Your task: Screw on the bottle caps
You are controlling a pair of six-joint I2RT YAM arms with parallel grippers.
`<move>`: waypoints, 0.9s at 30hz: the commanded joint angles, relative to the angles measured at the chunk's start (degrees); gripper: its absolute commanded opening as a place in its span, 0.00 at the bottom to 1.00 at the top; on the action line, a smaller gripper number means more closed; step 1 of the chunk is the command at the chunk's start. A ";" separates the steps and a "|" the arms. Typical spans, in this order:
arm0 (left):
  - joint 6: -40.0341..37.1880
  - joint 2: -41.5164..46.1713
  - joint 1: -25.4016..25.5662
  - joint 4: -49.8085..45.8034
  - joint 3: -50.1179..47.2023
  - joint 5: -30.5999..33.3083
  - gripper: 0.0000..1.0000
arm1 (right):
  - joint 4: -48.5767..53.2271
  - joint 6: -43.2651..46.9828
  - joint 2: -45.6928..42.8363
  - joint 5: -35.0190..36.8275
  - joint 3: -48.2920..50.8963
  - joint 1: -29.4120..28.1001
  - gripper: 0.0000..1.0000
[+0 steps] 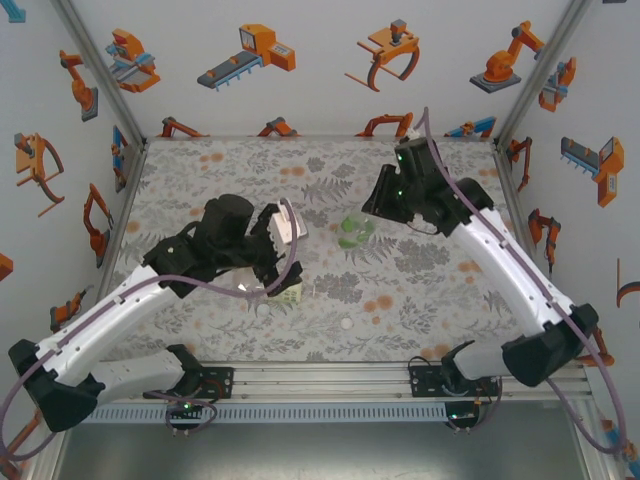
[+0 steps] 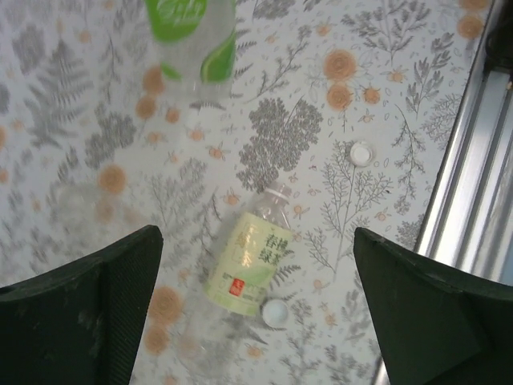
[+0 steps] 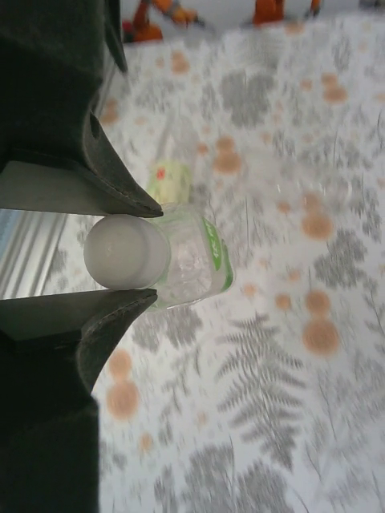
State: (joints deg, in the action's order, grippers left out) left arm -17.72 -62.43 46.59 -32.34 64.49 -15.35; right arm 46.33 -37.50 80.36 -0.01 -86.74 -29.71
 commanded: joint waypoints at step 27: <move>15.56 -1.98 -6.33 -11.31 1.77 -1.34 0.77 | 0.11 22.35 35.83 6.08 -24.28 12.73 0.19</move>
State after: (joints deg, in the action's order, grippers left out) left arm -2.09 -65.43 40.47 -42.72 66.61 -16.47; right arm 46.87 -15.59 115.94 5.26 -110.50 -17.02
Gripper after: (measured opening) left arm 0.773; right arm 0.366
